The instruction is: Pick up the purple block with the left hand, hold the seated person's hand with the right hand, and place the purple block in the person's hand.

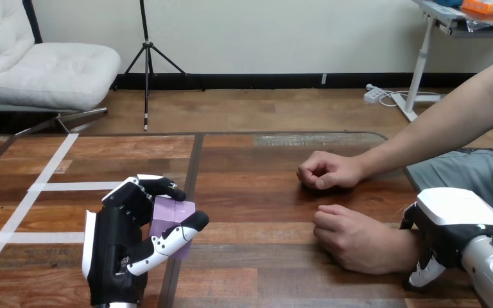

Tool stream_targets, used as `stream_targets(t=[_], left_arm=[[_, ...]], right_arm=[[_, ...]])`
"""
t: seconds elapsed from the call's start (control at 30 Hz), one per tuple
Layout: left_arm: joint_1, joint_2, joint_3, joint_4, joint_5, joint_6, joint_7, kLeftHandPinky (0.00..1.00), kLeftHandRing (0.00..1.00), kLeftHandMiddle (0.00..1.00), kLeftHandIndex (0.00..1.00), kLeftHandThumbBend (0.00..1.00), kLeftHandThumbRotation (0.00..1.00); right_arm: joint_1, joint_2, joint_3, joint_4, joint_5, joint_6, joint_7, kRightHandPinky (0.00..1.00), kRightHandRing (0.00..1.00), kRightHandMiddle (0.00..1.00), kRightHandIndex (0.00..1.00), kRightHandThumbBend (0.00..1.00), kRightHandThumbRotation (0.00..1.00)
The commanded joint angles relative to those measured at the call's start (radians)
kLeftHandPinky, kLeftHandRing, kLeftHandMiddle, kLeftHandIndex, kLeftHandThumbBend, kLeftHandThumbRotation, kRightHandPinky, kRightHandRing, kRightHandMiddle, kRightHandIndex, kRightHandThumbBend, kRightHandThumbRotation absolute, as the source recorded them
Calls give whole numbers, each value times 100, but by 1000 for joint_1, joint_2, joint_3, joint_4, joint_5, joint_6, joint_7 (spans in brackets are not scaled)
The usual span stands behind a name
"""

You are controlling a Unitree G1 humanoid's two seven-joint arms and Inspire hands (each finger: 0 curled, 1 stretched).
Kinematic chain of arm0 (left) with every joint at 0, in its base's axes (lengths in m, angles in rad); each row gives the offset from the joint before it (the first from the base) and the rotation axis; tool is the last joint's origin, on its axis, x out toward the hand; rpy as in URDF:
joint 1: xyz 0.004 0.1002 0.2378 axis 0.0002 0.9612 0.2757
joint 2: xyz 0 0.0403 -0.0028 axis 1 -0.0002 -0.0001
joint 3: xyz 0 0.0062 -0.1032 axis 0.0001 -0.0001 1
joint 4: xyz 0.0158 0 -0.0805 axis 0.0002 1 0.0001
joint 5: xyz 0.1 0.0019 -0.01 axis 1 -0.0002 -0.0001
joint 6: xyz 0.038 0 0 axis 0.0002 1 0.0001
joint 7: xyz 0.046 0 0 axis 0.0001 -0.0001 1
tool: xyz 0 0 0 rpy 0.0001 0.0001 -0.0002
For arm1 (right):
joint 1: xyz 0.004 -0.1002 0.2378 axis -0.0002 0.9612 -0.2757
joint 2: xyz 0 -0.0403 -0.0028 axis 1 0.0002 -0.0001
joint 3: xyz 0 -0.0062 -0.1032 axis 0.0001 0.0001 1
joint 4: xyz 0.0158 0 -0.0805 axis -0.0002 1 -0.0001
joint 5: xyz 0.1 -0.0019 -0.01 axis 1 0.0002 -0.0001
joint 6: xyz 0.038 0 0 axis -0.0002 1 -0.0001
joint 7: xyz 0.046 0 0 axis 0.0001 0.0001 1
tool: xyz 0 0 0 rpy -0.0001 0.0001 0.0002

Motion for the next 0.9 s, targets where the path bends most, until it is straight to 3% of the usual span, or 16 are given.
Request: stream_targets(t=[0.0, 0.2, 0.87], left_arm=[[-42, 1, 3, -42, 8, -15, 0, 33, 40, 46, 46, 85, 5], [-47, 1, 3, -32, -1, -25, -8, 33, 40, 46, 46, 85, 5], [-47, -2, 0, -34, -3, -17, -12, 33, 40, 46, 46, 85, 5]], right_arm=[[-16, -15, -29, -3, 28, -3, -33, 31, 41, 49, 58, 79, 0], [-15, -18, -30, -9, 38, 4, -29, 30, 40, 48, 56, 78, 0], [-4, -22, -46, -32, 64, -13, -86, 35, 44, 51, 55, 77, 0]])
